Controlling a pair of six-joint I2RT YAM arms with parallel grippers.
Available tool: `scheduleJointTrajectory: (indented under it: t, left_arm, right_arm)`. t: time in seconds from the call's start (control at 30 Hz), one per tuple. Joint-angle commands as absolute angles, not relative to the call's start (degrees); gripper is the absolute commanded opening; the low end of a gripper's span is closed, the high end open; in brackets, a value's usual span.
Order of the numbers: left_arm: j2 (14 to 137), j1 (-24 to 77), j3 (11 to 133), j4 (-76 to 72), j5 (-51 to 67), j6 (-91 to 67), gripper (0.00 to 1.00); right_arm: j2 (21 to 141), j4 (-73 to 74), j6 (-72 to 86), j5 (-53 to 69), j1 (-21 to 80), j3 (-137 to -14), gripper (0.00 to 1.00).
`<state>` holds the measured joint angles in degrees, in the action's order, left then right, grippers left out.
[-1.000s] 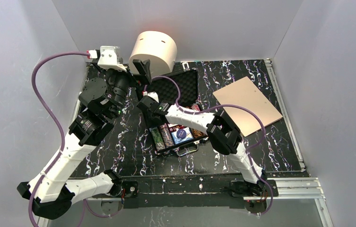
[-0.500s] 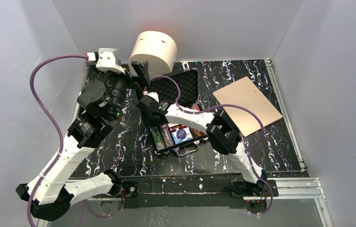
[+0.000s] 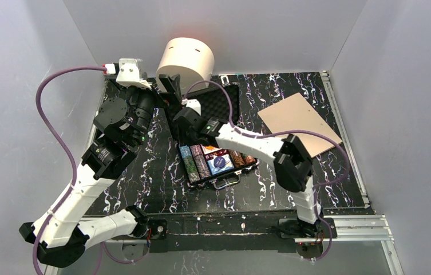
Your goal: Pack up texas hold em set
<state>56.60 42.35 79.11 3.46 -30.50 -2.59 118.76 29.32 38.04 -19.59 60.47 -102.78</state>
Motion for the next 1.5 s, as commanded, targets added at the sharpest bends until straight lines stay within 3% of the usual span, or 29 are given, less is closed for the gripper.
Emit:
scheduleJointTrajectory:
  t: [0.0, 0.17, 0.47, 0.67, 0.97, 1.17, 1.47]
  left_arm:
    - [56.82, 42.55, 80.00, 2.81, -29.95, -3.70, 0.98]
    - [58.89, 42.60, 78.10, 3.20, -29.32, -6.30, 0.98]
    - [68.35, 42.59, 77.86, 3.56, -20.92, -11.08, 0.98]
    - [72.36, 42.62, 76.68, 0.27, -19.77, -11.06, 0.98]
    - [82.76, 41.56, 96.88, 14.82, -18.34, -1.93, 0.98]
    - [89.90, 40.62, 110.92, 22.19, -16.09, 11.77, 0.98]
    - [96.02, 37.14, 111.70, 31.13, -11.77, 10.45, 0.98]
  right_arm:
    - [109.55, 21.96, 38.50, -22.52, 58.77, -97.26, 0.54]
    - [100.77, 19.20, 42.42, -24.43, 54.79, -86.97, 0.55]
    - [85.22, 31.56, 53.99, -23.58, 40.85, -71.99, 0.60]
    - [75.09, 32.72, 51.19, -19.48, 30.31, -61.86, 0.64]
    - [63.86, 27.12, 44.07, -4.90, 21.80, -47.21, 0.73]
    - [61.65, 27.49, 45.90, 1.42, 20.98, -41.82, 0.77]
    - [67.79, 21.04, 43.89, 17.34, 20.83, -36.94, 0.78]
